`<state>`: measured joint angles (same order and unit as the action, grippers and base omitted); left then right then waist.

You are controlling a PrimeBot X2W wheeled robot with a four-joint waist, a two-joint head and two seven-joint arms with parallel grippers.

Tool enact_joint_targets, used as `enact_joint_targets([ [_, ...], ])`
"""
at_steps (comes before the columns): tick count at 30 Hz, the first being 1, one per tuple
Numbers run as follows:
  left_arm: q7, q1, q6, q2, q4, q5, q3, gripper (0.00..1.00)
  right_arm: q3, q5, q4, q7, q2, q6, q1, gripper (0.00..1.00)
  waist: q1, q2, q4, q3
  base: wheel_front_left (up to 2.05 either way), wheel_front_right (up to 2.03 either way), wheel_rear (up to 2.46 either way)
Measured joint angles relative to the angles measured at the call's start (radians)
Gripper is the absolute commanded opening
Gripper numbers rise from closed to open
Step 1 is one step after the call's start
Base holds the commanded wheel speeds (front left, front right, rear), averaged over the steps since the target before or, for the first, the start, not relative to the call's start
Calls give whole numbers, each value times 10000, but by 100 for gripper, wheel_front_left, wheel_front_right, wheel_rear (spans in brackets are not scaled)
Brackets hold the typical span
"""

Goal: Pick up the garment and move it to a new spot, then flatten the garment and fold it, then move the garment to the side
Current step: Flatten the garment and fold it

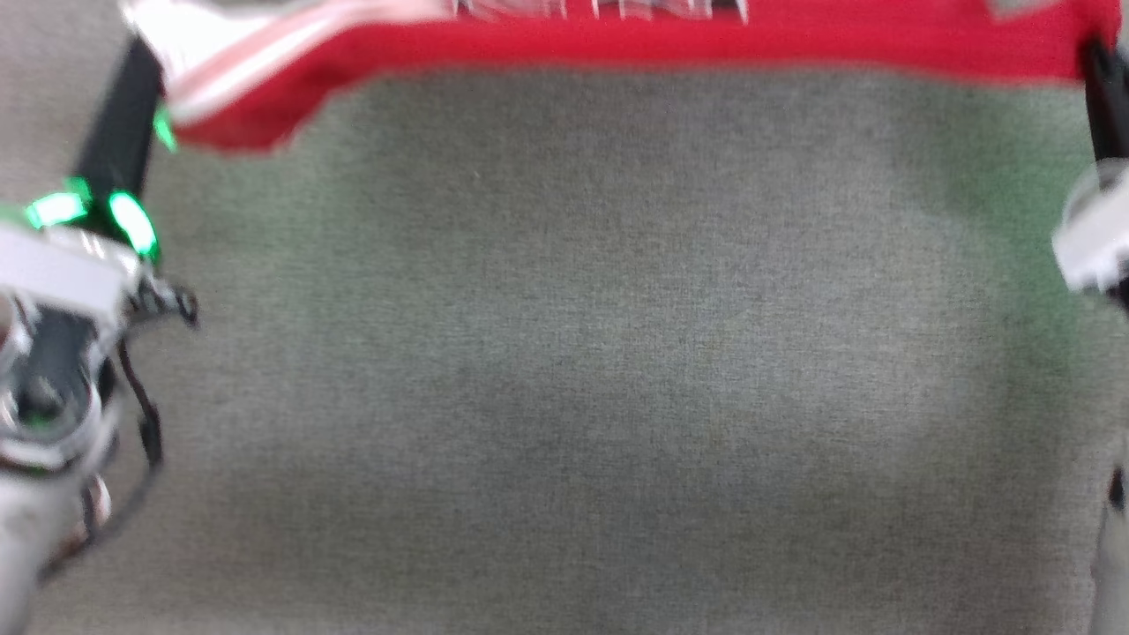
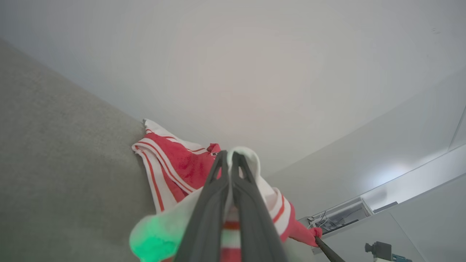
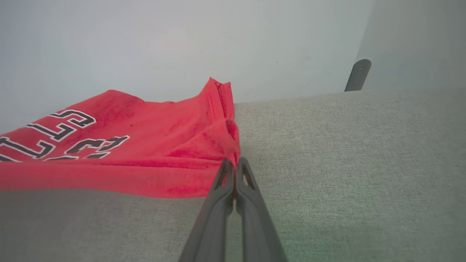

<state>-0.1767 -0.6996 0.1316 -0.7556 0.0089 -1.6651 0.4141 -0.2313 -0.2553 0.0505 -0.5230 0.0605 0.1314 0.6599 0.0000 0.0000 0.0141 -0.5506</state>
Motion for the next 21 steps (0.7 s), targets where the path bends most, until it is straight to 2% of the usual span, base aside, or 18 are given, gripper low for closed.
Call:
enact_joint_targets([
  [7,-259,2386,0,42,-1147,284,-441,0,-263,-727,2157,-1195,-35,0,-2385,0,0,0,107,688,0,0,0],
  [15,-462,4703,0,42,-2297,658,-807,0,-625,-1407,3672,-1937,-75,0,-4482,0,0,0,166,1226,0,0,0],
  [21,-708,6221,0,-73,-2947,1381,-890,0,-901,-2021,4723,-2253,-84,0,-6234,0,0,0,191,1423,0,0,0],
])
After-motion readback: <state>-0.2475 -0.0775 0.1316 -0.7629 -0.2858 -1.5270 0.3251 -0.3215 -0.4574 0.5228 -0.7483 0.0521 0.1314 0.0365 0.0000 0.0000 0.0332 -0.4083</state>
